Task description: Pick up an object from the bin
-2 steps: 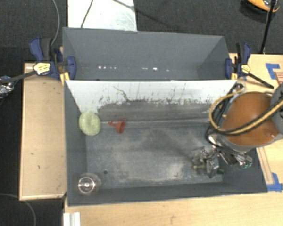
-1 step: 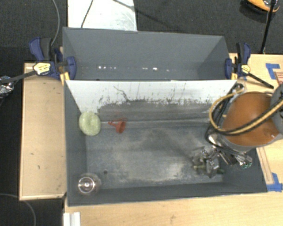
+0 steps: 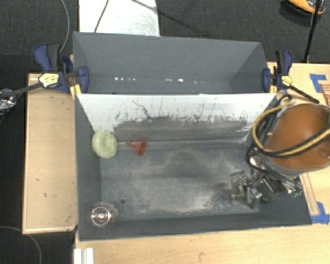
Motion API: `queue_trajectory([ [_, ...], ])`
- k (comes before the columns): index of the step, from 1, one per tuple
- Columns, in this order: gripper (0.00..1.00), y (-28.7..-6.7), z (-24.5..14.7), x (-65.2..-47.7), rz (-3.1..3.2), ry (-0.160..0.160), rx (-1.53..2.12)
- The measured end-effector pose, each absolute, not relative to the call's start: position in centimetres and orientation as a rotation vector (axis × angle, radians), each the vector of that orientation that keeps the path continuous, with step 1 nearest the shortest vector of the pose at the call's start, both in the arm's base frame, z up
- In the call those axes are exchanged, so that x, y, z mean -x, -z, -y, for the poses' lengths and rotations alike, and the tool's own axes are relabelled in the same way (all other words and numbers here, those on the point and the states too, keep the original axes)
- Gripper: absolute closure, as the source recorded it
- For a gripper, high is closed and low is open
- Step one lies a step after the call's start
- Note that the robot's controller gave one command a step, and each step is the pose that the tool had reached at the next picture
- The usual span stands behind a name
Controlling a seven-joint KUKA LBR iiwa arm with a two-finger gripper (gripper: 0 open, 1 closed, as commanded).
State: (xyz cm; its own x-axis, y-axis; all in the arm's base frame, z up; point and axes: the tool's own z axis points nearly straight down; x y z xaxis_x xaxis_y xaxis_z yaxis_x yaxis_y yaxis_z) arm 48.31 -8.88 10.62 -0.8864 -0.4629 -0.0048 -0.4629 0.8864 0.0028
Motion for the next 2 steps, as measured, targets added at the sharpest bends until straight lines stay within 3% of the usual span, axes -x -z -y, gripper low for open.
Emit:
queue_trajectory([
  [1, 1.00, -13.70, 8.77, -48.09, -3.043, 0.000, 0.734],
  [2, 1.00, -13.88, 9.70, -48.36, -3.054, -0.004, 0.697],
])
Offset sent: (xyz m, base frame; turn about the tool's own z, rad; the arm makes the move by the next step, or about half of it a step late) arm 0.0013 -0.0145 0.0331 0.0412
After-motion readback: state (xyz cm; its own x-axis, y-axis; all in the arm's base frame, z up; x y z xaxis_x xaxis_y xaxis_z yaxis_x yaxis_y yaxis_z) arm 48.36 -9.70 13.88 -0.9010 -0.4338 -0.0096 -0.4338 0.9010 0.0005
